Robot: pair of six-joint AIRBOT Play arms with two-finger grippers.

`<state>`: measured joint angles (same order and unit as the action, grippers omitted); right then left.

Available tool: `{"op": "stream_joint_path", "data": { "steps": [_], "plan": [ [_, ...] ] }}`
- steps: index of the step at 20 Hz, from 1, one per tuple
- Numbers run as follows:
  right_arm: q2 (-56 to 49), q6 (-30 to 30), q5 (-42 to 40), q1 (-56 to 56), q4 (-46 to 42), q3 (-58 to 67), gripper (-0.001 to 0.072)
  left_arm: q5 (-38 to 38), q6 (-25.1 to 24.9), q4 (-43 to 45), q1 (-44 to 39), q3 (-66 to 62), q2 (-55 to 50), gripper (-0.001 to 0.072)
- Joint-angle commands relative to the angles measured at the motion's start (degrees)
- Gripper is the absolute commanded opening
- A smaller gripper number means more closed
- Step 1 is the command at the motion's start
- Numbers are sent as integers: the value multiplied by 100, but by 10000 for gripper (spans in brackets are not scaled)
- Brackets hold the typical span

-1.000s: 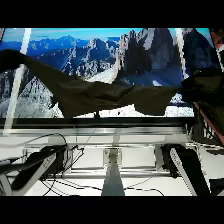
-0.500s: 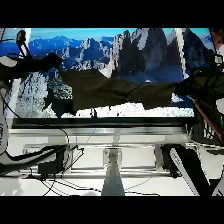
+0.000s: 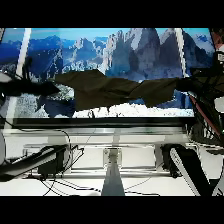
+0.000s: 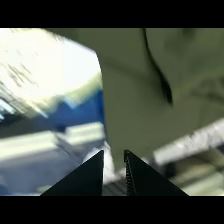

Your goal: Fold the clothes and pants, and hang the long-sleeved shirts on hangers.

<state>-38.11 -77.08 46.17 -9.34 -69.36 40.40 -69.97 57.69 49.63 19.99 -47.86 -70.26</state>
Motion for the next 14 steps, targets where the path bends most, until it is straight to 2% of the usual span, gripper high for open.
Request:
{"op": "stream_joint_path", "data": {
  "steps": [1, 3, 4, 6, 8, 11, 12, 14],
  "plan": [
    [-4, 0, -55, 0, -9, 0, 9, 402, -249, -568, -7, 1609, 608, 203],
    [-4, 2, -96, 0, -9, 0, 9, 756, -267, -686, -160, 2188, 638, 578],
    [-4, 2, -98, 0, -9, 0, 9, 988, -304, -682, -262, 2343, 625, 588],
    [-4, 2, -96, 0, -9, 2, 9, 1394, -553, -686, -476, 2404, 560, 588],
    [-4, 2, -96, 0, -9, 2, 9, 1801, -562, -686, -715, 2404, 446, 587],
    [-2, 0, -90, 0, -7, 2, 9, 1888, -566, -693, -984, 2404, 155, 587],
    [2, 2, -87, 0, -7, 2, 9, 1939, -566, -695, -1043, 2404, 61, 554],
    [2, 2, -90, 0, -7, 2, 9, 2031, -566, -857, -1108, 2404, -57, 334]
  ]
}}
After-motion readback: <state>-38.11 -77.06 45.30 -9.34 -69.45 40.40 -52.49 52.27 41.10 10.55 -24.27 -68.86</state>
